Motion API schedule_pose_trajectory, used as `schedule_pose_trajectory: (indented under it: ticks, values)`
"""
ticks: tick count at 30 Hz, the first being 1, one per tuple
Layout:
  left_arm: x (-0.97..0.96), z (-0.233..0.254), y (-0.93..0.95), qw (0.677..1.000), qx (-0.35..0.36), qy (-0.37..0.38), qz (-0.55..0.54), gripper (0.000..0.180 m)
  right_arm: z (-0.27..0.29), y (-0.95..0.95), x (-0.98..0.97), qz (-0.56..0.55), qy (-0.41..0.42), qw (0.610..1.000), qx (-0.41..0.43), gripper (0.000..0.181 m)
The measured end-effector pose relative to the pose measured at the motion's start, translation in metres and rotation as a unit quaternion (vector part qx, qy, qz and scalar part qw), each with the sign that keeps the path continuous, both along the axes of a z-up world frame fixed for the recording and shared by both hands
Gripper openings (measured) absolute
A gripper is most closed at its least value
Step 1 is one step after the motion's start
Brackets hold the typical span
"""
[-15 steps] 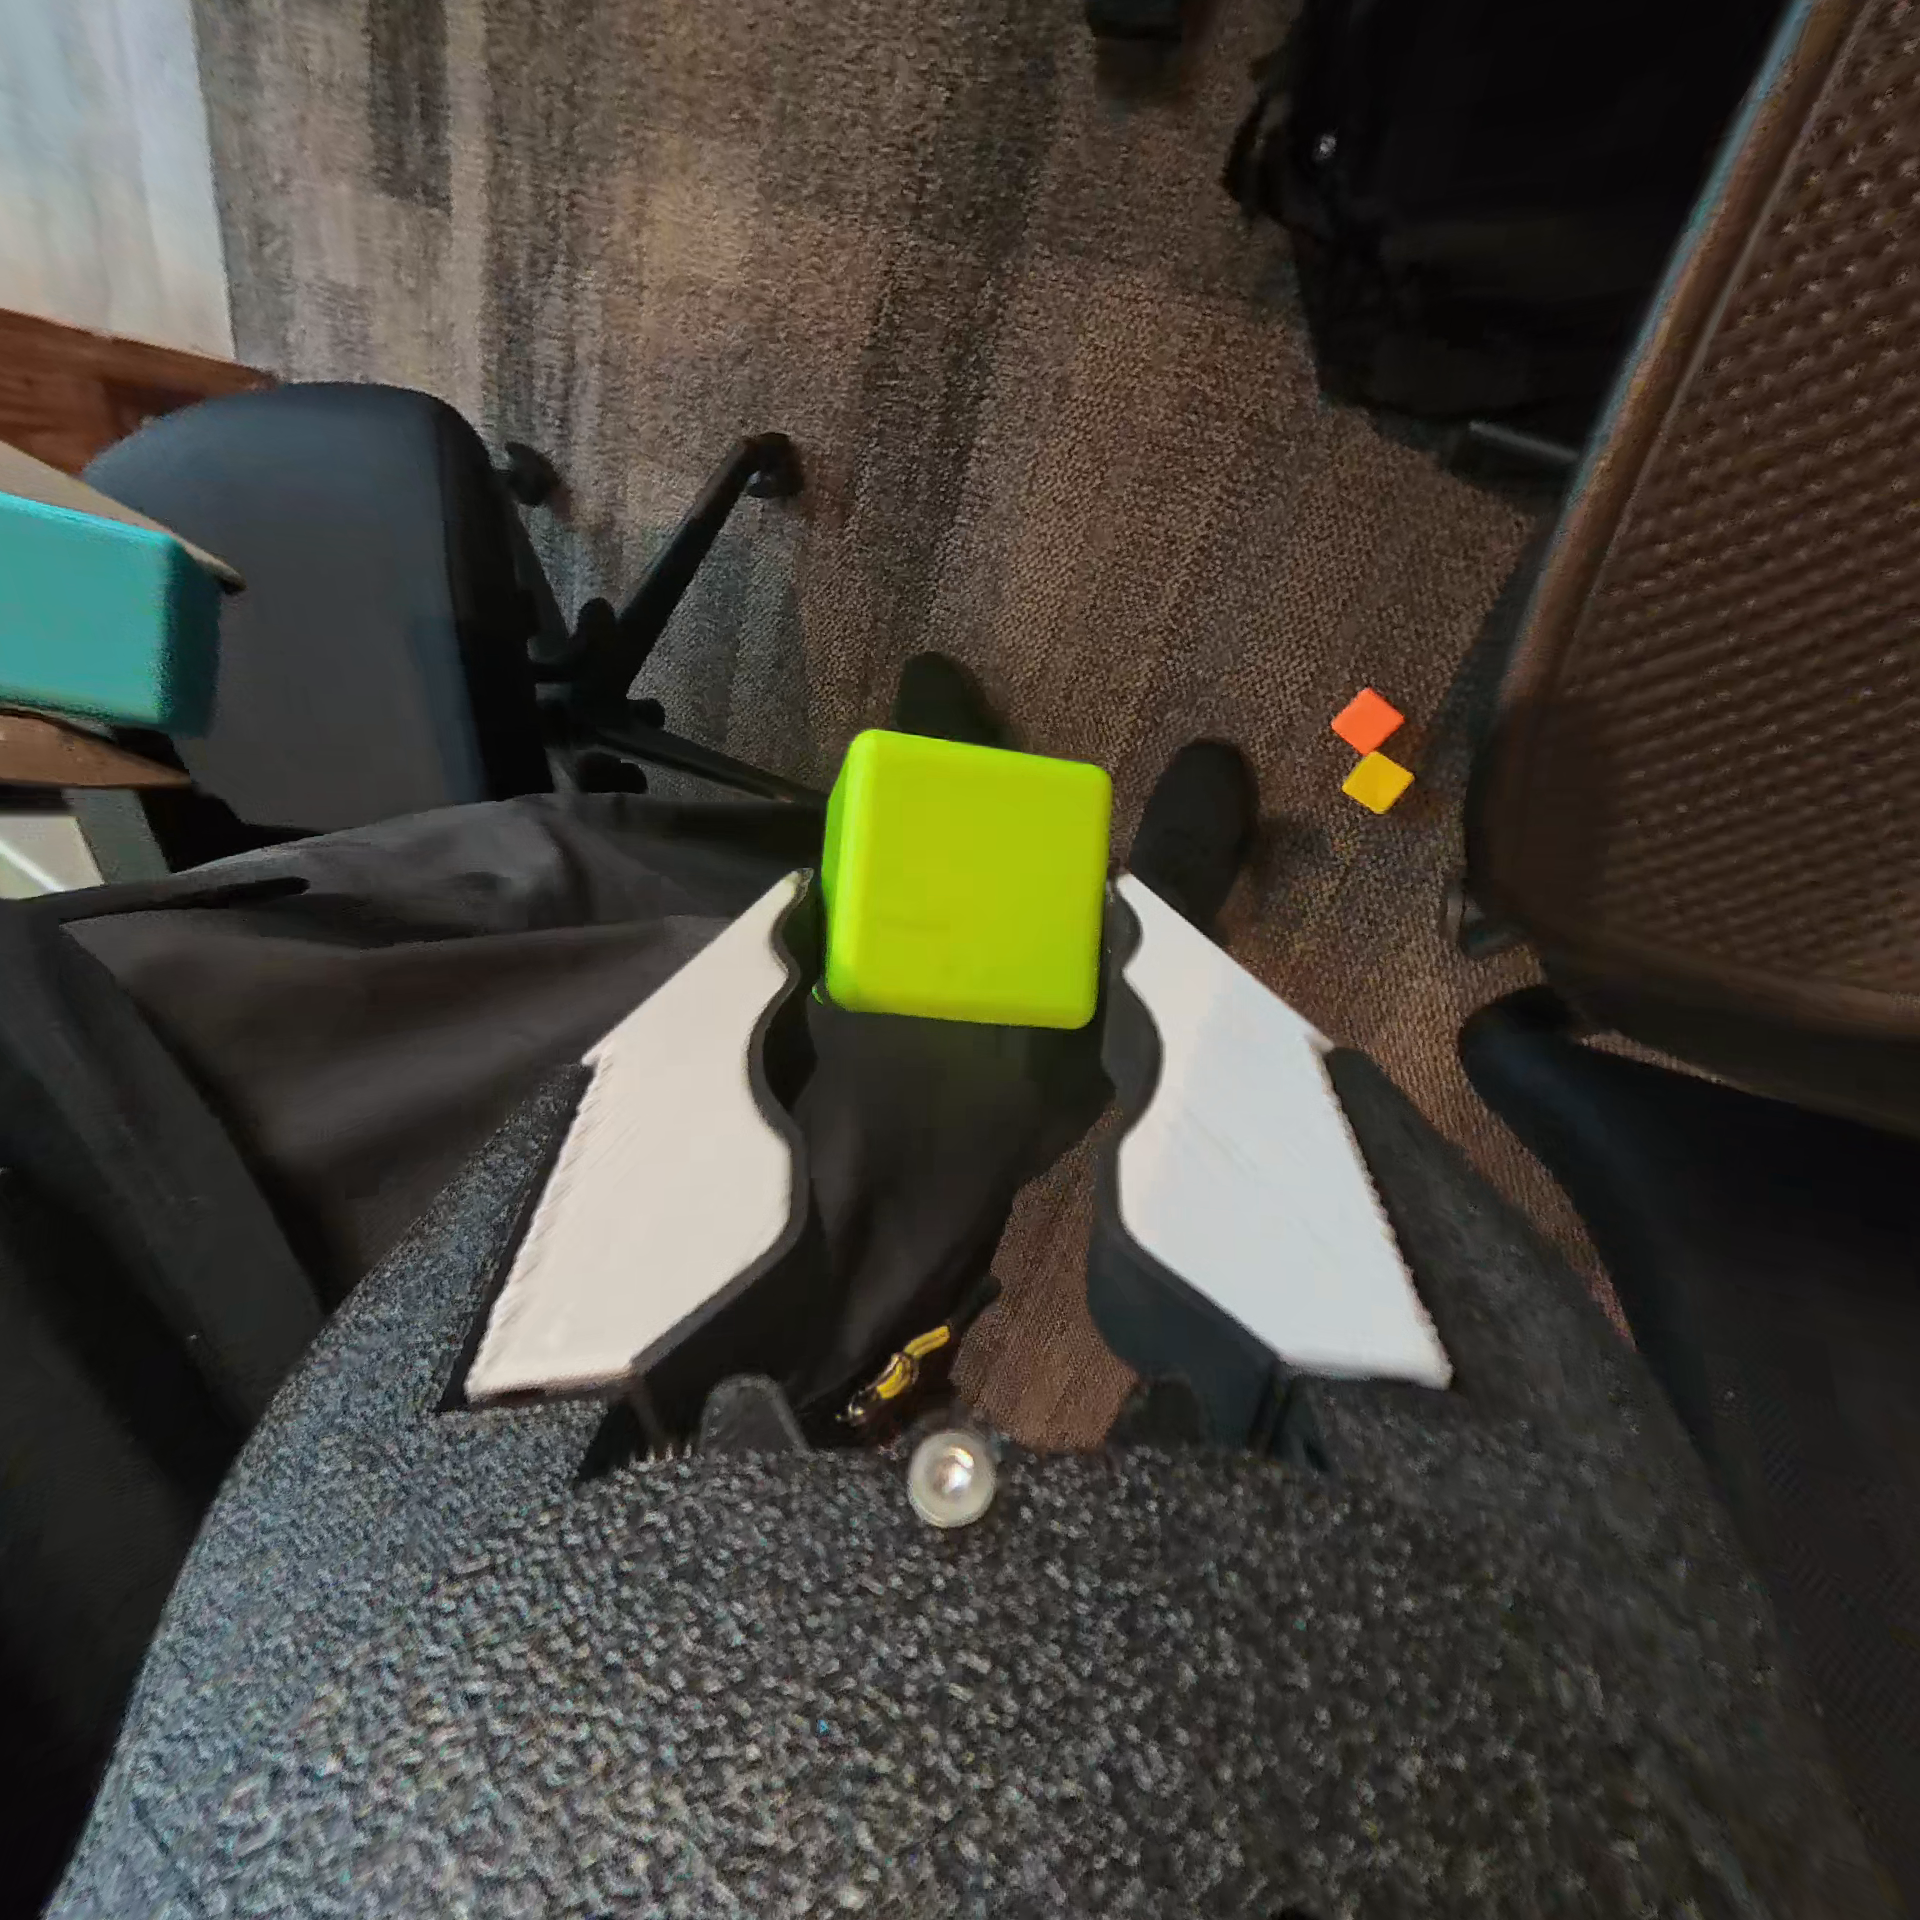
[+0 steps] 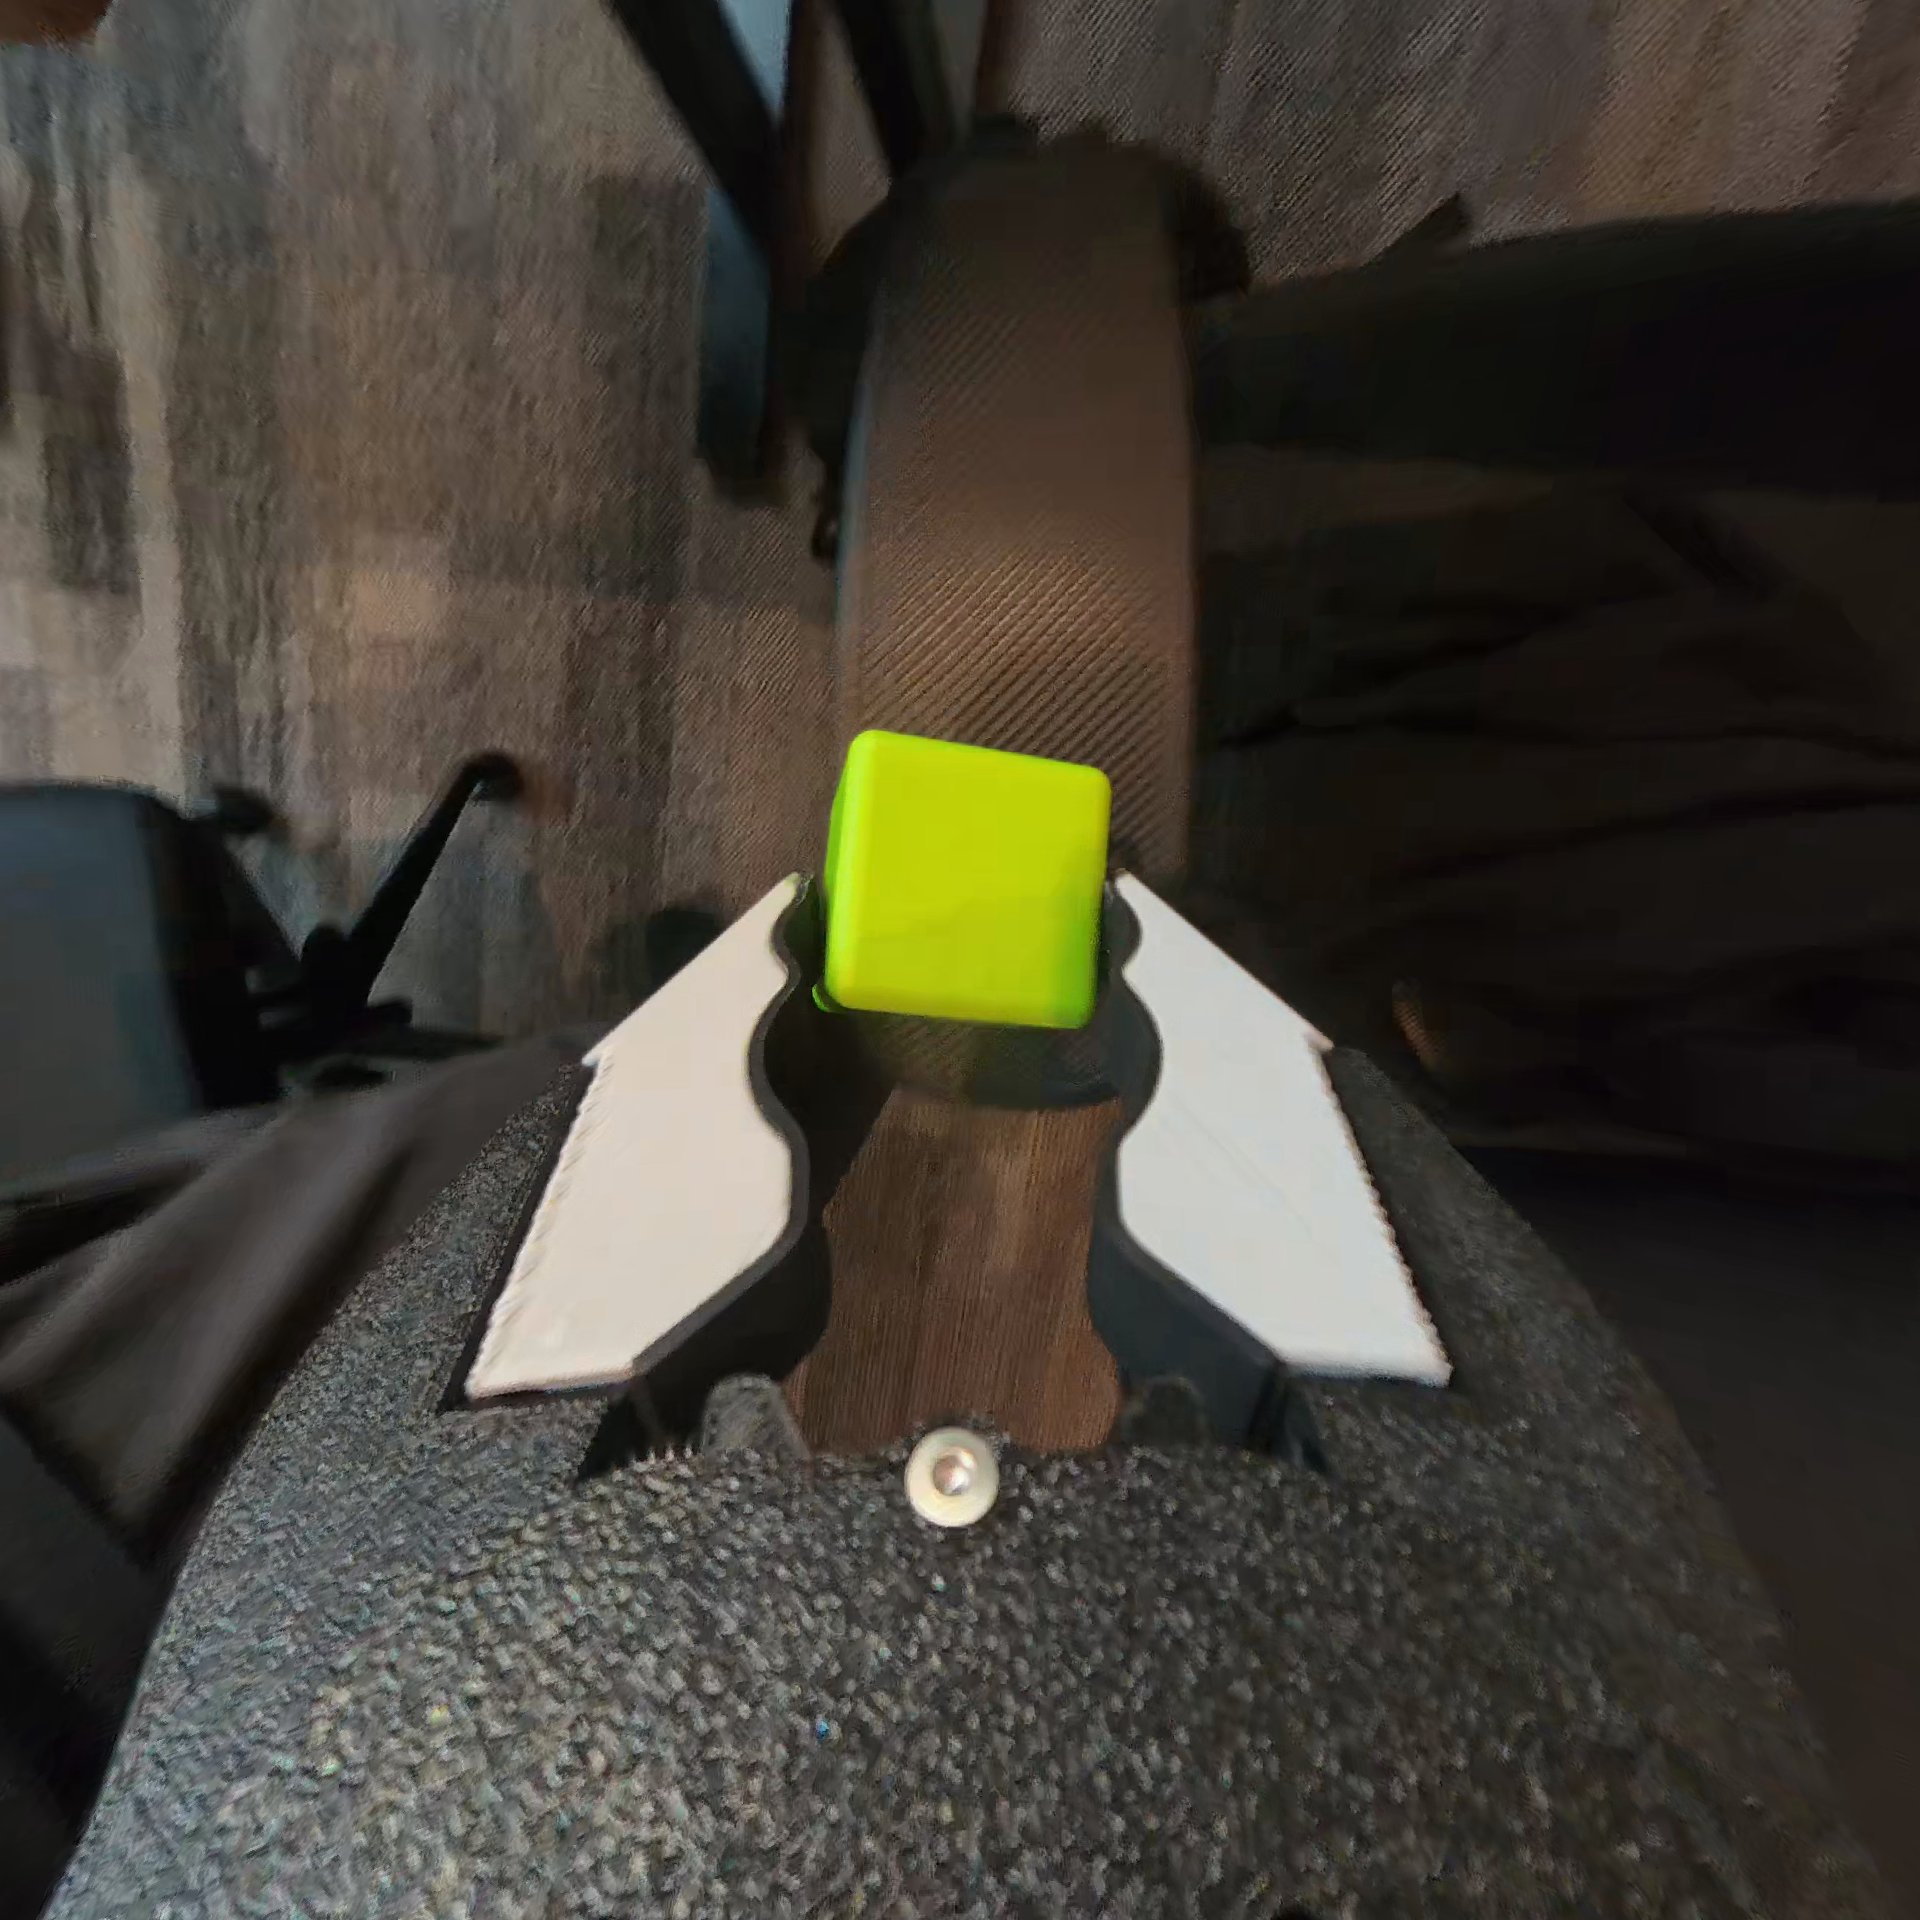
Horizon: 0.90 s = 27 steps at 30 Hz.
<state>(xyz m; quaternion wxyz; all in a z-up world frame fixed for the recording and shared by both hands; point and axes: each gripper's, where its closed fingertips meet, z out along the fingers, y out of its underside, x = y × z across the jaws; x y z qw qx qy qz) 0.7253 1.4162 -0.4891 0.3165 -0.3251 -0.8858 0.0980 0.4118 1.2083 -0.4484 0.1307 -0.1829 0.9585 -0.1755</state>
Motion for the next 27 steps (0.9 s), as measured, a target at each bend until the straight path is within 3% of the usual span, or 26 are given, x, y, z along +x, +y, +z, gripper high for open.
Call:
schedule_pose_trajectory:
  ticks: [5,8,17,20,22,25,27]
  values:
    - [-0.003,0.011,-0.012,0.999,0.020,-0.025,0.018,0.050,-0.003,-0.054,-0.007,0.001,-0.034,0.998,-0.046,0.052]
    - [-0.008,0.014,-0.026,0.999,0.034,-0.040,0.014,0.050,-0.011,-0.074,0.009,0.034,-0.013,0.996,-0.080,0.052]
    - [-0.038,0.039,-0.090,0.999,0.006,-0.038,0.002,0.050,-0.064,-0.061,0.039,0.092,0.003,0.993,-0.076,0.053]
    - [-0.053,0.050,-0.108,0.999,-0.016,-0.025,-0.029,0.050,-0.063,-0.056,0.035,0.087,0.009,0.993,-0.081,0.056]
    - [-0.060,0.057,-0.120,0.997,-0.041,-0.019,-0.057,0.050,-0.053,-0.052,0.032,0.074,0.006,0.994,-0.083,0.071]
    - [-0.072,0.073,-0.142,0.990,-0.096,-0.014,-0.104,0.050,-0.019,-0.042,0.028,0.042,-0.006,0.993,-0.110,0.070]
    - [-0.080,0.089,-0.156,0.979,-0.151,-0.011,-0.136,0.050,0.019,-0.031,0.042,0.024,-0.056,0.991,-0.122,0.066]
